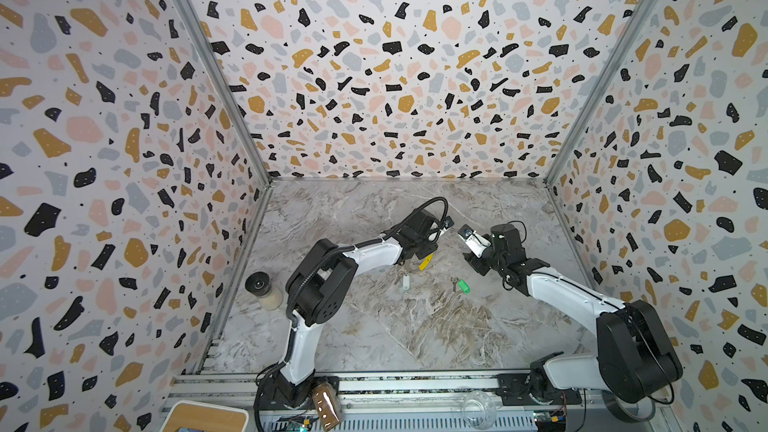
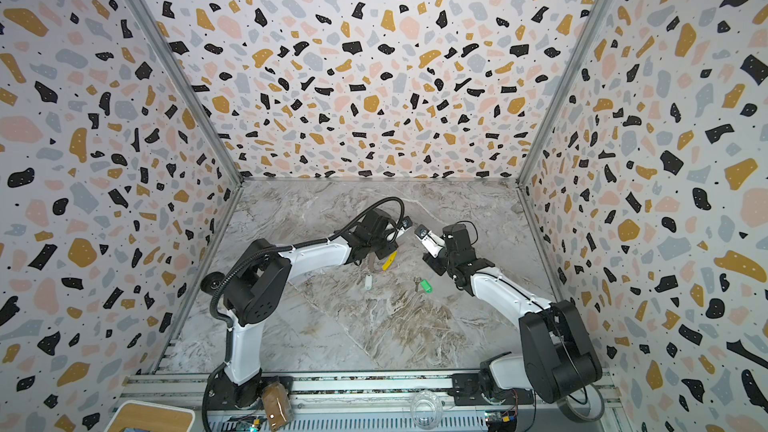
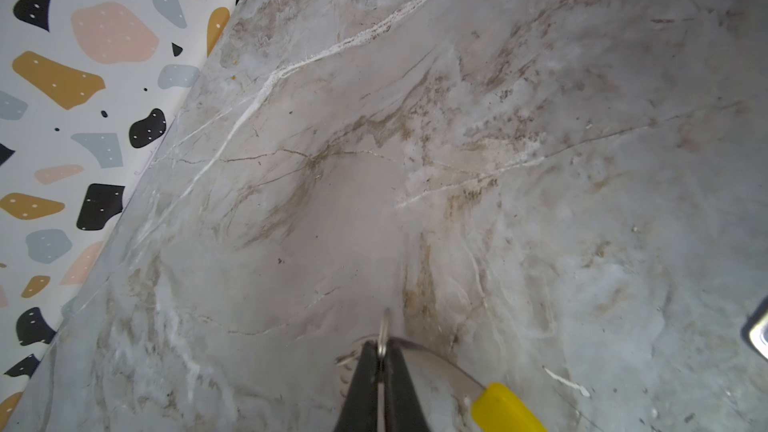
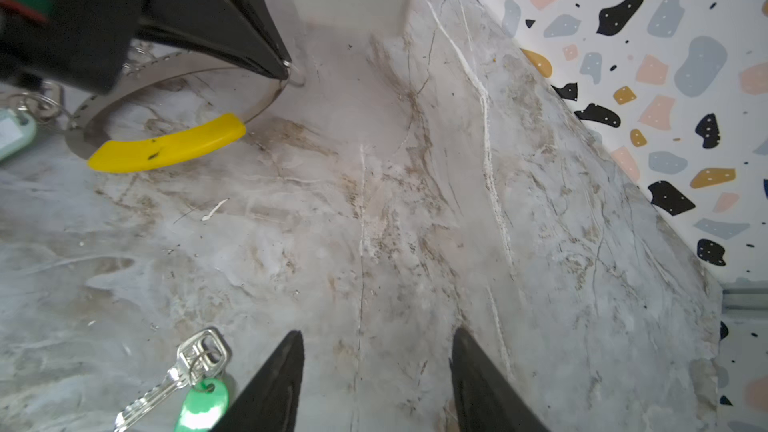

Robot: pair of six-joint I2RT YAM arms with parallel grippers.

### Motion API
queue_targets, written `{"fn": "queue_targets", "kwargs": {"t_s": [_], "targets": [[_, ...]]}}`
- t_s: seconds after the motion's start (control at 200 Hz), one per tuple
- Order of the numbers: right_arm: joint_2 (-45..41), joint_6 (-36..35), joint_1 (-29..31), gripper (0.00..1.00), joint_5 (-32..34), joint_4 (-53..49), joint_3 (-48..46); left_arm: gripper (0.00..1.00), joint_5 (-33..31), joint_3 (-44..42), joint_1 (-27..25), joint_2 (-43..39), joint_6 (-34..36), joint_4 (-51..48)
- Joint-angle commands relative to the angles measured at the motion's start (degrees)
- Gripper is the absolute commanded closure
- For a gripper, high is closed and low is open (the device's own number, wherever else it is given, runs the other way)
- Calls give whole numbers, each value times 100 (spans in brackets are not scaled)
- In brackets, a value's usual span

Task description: Remove the keys from the keyring

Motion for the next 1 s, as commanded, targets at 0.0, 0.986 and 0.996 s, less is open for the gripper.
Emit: {"fn": "queue_targets", "kwargs": {"t_s": [0.0,0.986,0.996], "targets": [[-142,398,-63,41,71,-62,176,83,237,185,46,52,-285,310],[2555,4608,2240,37,-174,-704,2526,53,1316,-3434,1820,-3824,-3604,2053],[2587,4639,2240,37,-176,-693,2560,53,1335,-3425,1828,-3819,-3585,2024]]}}
